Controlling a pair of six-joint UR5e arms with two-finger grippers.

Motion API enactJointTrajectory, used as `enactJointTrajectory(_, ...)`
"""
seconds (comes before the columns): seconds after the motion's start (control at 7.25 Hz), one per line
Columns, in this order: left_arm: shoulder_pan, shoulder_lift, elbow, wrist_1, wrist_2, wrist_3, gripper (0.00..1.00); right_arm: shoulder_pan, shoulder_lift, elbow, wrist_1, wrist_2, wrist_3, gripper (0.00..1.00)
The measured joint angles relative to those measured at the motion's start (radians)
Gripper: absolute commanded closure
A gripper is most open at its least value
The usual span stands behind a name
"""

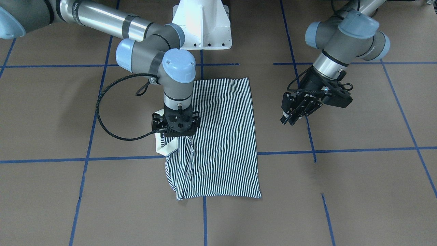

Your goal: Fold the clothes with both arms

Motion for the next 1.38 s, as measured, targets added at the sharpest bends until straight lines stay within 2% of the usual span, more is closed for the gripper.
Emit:
enactJointTrajectory(0.14,0.000,0.000,-0.001,0.000,-0.001,-0.001,0.61,0.002,0.031,-0.072,0.060,-0.001,0.016,0.08)
enactJointTrajectory(0.41,0.000,0.001,-0.005,0.000,-0.002,-0.003,0.61,0.004,0.081,-0.154,0.099,-0.002,0.063,0.46)
enactJointTrajectory(0.55,0.000,0.001,-0.007,0.000,-0.002,-0.003,0.61,0.005,0.103,-0.182,0.104,-0.002,0.077,0.58)
enactJointTrajectory(0.83,0.000,0.002,-0.013,0.000,-0.002,-0.004,0.61,0.006,0.117,-0.203,0.111,-0.001,0.080,0.58)
enactJointTrajectory(0.97,-0.001,0.002,-0.016,0.000,-0.002,-0.004,0.61,0.005,0.118,-0.207,0.113,-0.001,0.079,0.68)
enactJointTrajectory(1.1,-0.001,0.002,-0.018,0.000,-0.002,-0.004,0.61,0.005,0.118,-0.210,0.114,0.000,0.078,0.99)
enactJointTrajectory(1.38,-0.001,0.004,-0.020,0.000,-0.002,-0.004,0.61,0.005,0.117,-0.214,0.116,-0.001,0.076,1.00)
